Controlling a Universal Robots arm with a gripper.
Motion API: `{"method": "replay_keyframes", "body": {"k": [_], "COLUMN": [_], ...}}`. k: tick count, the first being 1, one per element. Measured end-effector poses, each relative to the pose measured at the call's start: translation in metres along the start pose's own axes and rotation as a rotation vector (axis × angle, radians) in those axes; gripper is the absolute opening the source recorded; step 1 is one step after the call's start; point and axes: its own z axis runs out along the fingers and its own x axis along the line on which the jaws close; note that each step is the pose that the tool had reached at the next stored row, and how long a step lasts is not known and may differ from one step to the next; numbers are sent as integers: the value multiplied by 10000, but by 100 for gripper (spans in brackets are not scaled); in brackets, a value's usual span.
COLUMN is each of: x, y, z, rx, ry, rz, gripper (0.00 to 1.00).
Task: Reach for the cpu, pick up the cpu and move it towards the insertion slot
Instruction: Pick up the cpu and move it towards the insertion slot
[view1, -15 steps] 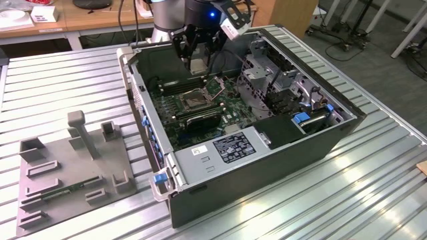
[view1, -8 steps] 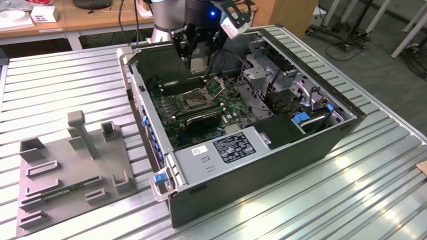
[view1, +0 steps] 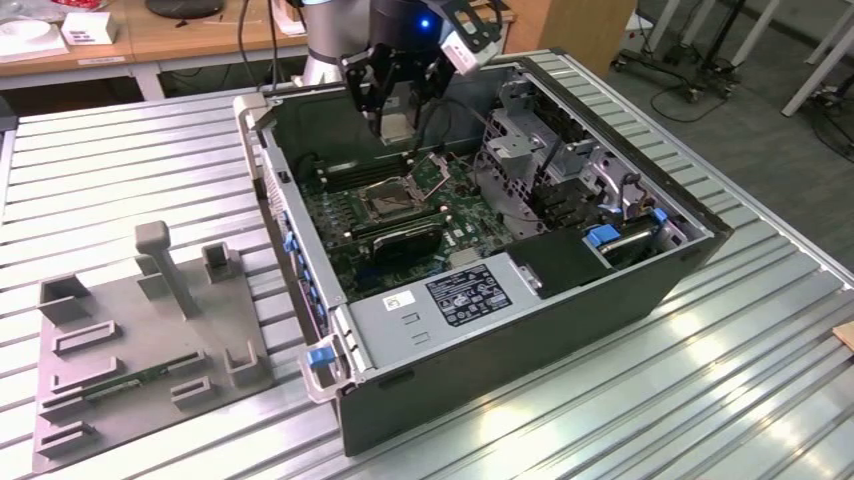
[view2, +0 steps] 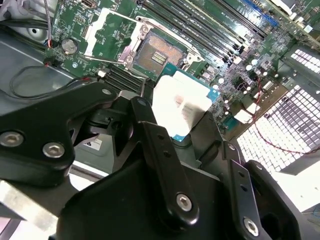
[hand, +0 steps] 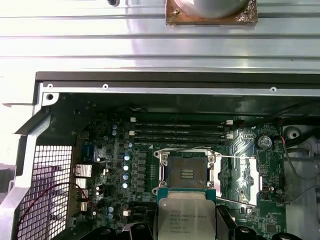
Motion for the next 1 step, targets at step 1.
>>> {"method": "replay_keyframes", "body": {"k": [1], "x": [0], "y": [0], "z": [0], "rx": [-1], "ry": [0], "rz": [0], "gripper": [54]}}
